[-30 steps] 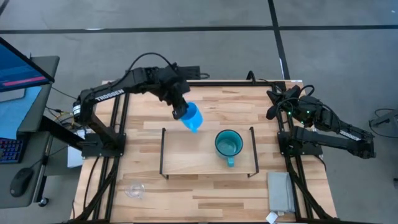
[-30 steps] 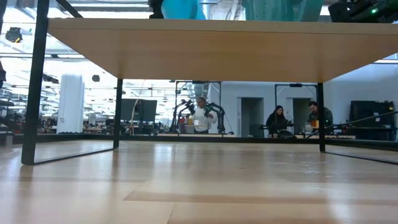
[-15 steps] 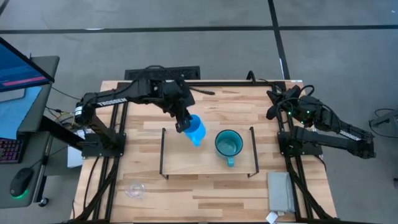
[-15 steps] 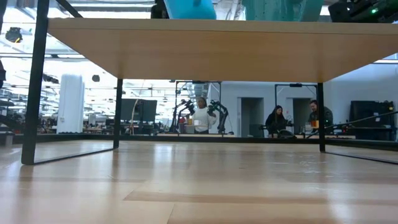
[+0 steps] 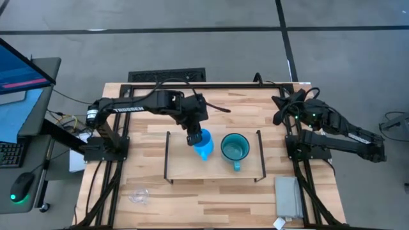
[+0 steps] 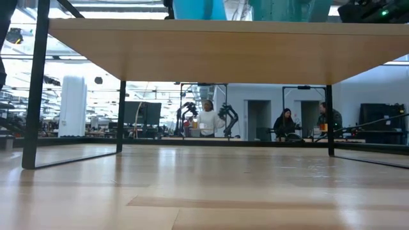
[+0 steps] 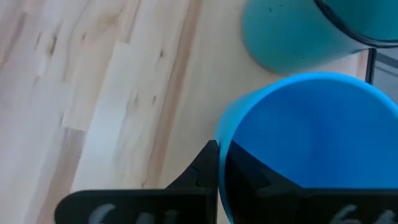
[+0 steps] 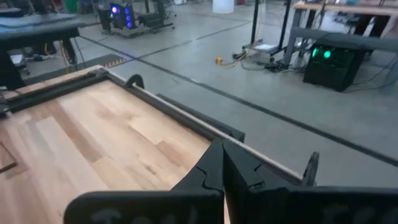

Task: Stack small to large cups/mugs on shelf
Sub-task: Put the blue mug on the shelf

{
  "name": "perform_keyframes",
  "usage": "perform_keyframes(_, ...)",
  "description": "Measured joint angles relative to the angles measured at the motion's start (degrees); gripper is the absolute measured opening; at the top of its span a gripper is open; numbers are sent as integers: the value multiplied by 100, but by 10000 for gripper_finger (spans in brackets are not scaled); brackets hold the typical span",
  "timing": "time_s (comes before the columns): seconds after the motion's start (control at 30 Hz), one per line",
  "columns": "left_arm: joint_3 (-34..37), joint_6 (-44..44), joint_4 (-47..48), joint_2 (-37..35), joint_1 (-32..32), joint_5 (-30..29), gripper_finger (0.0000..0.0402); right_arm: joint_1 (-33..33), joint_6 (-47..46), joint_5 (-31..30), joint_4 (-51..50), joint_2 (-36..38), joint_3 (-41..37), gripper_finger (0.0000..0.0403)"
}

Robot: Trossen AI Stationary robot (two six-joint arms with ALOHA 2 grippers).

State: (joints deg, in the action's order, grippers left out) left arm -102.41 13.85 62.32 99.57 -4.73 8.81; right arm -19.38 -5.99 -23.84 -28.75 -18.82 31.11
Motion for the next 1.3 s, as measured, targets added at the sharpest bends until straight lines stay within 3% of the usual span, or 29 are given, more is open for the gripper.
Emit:
perform_keyframes(0.43, 0, 325, -342, -4, 435, -156, 0, 1, -12, 1, -86, -73, -2, 20)
perform_keyframes(0.63, 0, 447, -310, -4, 481, -537, 0, 1, -12, 1, -86, -73, -2, 17)
perform_keyframes(1.3, 2, 494, -430, 55, 561, -694, 0, 0, -3, 1, -86, -73, 0, 19)
